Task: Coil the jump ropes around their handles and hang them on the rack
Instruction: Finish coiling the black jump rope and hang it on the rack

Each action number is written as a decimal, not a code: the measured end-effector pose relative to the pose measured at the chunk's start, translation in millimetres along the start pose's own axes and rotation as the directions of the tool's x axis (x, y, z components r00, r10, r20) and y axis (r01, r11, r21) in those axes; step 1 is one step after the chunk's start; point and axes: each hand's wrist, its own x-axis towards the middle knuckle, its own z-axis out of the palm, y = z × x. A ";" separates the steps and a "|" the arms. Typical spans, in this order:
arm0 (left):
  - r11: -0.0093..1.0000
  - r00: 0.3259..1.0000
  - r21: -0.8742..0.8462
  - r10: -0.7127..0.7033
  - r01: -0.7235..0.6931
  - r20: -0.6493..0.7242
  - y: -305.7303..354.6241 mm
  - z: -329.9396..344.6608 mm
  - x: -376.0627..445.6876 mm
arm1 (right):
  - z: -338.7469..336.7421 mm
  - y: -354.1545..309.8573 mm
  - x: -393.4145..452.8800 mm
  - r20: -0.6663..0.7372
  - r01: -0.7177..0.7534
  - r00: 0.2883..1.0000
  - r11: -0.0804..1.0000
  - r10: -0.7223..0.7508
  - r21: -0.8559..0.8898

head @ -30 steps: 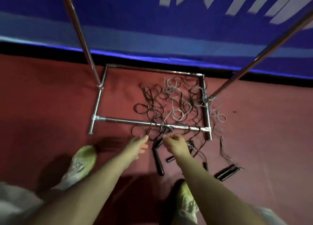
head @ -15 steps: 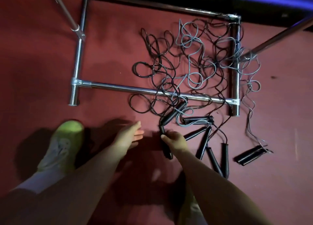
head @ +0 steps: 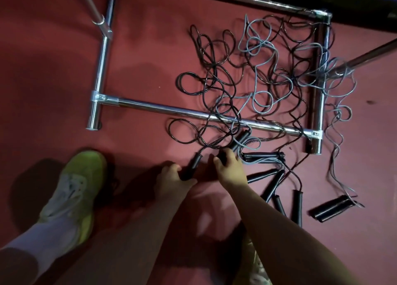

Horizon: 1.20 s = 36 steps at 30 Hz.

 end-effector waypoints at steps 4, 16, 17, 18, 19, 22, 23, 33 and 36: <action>0.986 0.999 0.163 0.037 -0.036 -0.003 1.9 -1.1 1.1 | 1.7 9.0 -6.9 0.000 0.067 0.998 0.998 -0.067 0.021; 0.495 0.813 -0.743 0.116 0.450 0.570 33.5 -82.2 -93.6 | -44.0 -34.0 -161.7 0.301 0.034 0.892 0.715 -0.336 0.699; 0.526 0.799 -0.731 0.148 0.435 0.583 43.0 -93.4 -104.6 | -53.0 -45.4 -166.8 0.318 0.016 0.874 0.677 -0.367 0.736; 0.576 0.789 -0.714 0.182 0.398 0.587 52.4 -104.8 -115.9 | -61.8 -57.9 -172.8 0.328 -0.004 0.862 0.643 -0.386 0.766; 0.613 0.777 -0.704 0.222 0.358 0.589 62.4 -117.2 -128.5 | -70.8 -70.8 -180.0 0.333 -0.014 0.849 0.614 -0.409 0.789; 0.587 0.792 -0.759 0.304 0.282 0.530 85.7 -155.7 -161.2 | -98.6 -100.7 -205.4 0.314 0.014 0.829 0.577 -0.464 0.816; 0.559 0.808 -0.788 0.322 0.257 0.493 89.9 -164.0 -165.3 | -105.1 -106.4 -210.1 0.314 0.007 0.833 0.576 -0.456 0.817; 0.615 0.793 -0.787 0.500 -0.042 0.349 90.7 -224.2 -245.7 | -154.4 -135.9 -287.4 0.230 0.076 0.886 0.615 -0.403 0.785; 0.661 0.653 -0.750 0.575 -0.017 0.493 76.2 -243.2 -263.5 | -181.3 -142.2 -286.3 0.032 0.186 0.935 0.568 -0.352 0.802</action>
